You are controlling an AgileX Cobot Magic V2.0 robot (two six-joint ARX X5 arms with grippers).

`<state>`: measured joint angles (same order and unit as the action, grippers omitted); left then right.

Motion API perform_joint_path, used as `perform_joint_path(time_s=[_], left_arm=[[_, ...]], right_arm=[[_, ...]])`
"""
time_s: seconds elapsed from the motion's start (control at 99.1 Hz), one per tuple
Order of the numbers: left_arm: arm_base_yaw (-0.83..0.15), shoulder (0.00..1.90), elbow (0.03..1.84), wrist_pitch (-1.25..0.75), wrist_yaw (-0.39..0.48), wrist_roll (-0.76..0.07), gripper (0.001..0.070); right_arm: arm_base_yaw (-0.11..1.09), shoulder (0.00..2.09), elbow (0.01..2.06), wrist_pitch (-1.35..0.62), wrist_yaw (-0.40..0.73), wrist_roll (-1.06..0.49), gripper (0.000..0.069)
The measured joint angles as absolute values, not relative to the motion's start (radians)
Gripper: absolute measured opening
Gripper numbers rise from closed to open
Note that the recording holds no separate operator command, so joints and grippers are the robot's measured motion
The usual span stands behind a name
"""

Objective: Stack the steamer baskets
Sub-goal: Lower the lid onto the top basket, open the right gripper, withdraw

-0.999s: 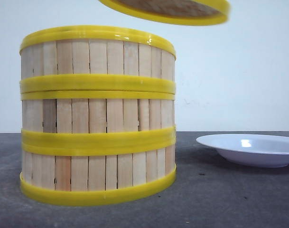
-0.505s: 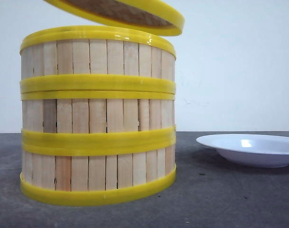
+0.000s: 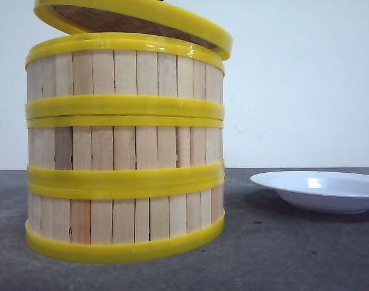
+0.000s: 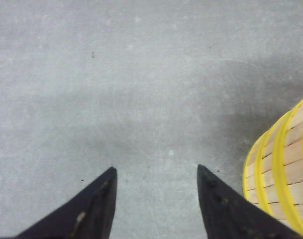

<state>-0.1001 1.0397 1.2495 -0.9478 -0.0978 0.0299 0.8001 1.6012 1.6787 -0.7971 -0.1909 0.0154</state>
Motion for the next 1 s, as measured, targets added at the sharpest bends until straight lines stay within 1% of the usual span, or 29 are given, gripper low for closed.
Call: perform_joint_path(time_s=[0.212,0.999], left_arm=[[-0.100,1.040,1.250,-0.948,-0.098,0.030,0.0298],[-0.101,1.040,1.250,-0.948,-0.098,0.030,0.0298]], right_arm=[[0.806,1.644,1.679,-0.799,-0.191,0.015,0.0055],[0.811,1.685,1.688,-0.782,-0.190,0.007,0.0055]])
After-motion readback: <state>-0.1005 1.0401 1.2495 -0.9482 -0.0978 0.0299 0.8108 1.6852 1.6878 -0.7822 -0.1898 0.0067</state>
